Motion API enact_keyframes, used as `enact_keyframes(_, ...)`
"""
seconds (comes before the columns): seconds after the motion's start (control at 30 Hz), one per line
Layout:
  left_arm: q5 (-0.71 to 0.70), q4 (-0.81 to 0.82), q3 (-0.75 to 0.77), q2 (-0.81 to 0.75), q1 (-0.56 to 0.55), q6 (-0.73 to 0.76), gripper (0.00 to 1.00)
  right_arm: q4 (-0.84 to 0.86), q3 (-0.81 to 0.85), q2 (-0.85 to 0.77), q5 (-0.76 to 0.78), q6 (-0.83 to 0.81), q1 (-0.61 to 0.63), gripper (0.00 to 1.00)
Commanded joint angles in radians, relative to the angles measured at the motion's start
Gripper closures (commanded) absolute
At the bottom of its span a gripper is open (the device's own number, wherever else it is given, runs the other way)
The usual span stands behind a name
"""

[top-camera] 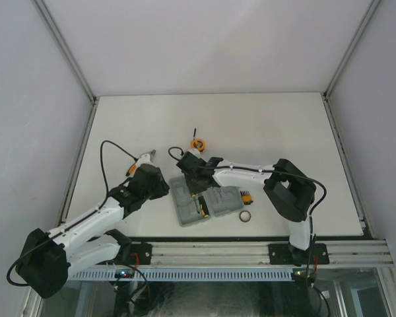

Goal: Sort the tools into containers
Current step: Adjust the screwdriver in the storage box.

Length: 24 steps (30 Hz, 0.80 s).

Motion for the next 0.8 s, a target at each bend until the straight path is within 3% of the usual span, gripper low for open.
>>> enact_keyframes(0.0, 0.005, 0.037, -0.008, 0.001, 0.005, 0.008, 0.59, -0.048, 0.009, 0.037, -0.035, -0.008, 0.001, 0.88)
enact_keyframes(0.23, 0.009, 0.049, -0.019, 0.012, 0.005, 0.006, 0.59, -0.124, -0.045, 0.132, -0.011, 0.055, 0.045, 1.0)
enact_keyframes(0.57, 0.01, 0.051, -0.046, -0.013, 0.005, 0.003, 0.59, -0.098, -0.189, 0.242, -0.062, 0.11, 0.104, 1.0)
enact_keyframes(0.77, 0.016, 0.051, -0.057, -0.008, 0.006, -0.012, 0.57, -0.086, -0.193, 0.131, -0.006, 0.118, 0.095, 1.0)
